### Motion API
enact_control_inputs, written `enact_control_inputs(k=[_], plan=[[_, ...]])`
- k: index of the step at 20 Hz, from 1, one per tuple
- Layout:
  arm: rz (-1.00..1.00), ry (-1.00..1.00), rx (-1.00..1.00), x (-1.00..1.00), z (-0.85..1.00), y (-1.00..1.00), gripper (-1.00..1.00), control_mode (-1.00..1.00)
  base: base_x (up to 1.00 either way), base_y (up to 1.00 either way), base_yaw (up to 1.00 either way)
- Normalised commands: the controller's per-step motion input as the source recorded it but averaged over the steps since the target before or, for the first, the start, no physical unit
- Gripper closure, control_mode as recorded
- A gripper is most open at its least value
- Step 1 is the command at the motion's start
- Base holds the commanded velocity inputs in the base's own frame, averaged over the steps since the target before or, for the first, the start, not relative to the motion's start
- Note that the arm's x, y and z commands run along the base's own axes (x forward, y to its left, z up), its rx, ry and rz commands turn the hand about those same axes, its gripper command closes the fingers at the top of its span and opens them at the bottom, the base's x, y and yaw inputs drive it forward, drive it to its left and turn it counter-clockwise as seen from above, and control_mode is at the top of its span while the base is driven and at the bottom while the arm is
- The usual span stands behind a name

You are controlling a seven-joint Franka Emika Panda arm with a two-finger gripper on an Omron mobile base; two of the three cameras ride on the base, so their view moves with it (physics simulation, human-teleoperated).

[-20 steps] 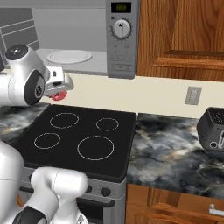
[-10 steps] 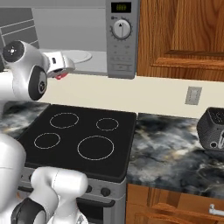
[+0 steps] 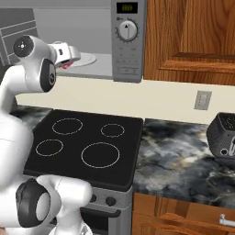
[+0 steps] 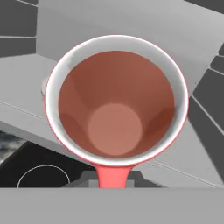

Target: Place the microwavable item in the microwave. Then, close the microwave door and press the start button.

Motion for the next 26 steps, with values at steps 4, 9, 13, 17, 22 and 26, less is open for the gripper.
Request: enact_control_inputs(k=[4,9,13,17,22,26], plan=[[0.00,0.18,0.01,0.91,0.04,0.37,1.00,-1.00,0.00,0.00,0.00],[0.00,0.16,0.01,0.77,0.00,0.20,1.00,-1.00,0.00,0.00,0.00],[0.05,0.18,0.01,0.44,0.00,0.00,1.00,-1.00,0.00,0.00,0.00],[0.06,0.16,0.00,0.41,-0.09,0.00,1.00,-1.00,0.00,0.00,0.00],[0.03,0.05,0.00,0.35,-0.19,0.00,1.00,-1.00,0.00,0.00,0.00],[0.01,0.00,0.00,0.26,-0.11,0.00,1.00,-1.00,0.00,0.00,0.00]])
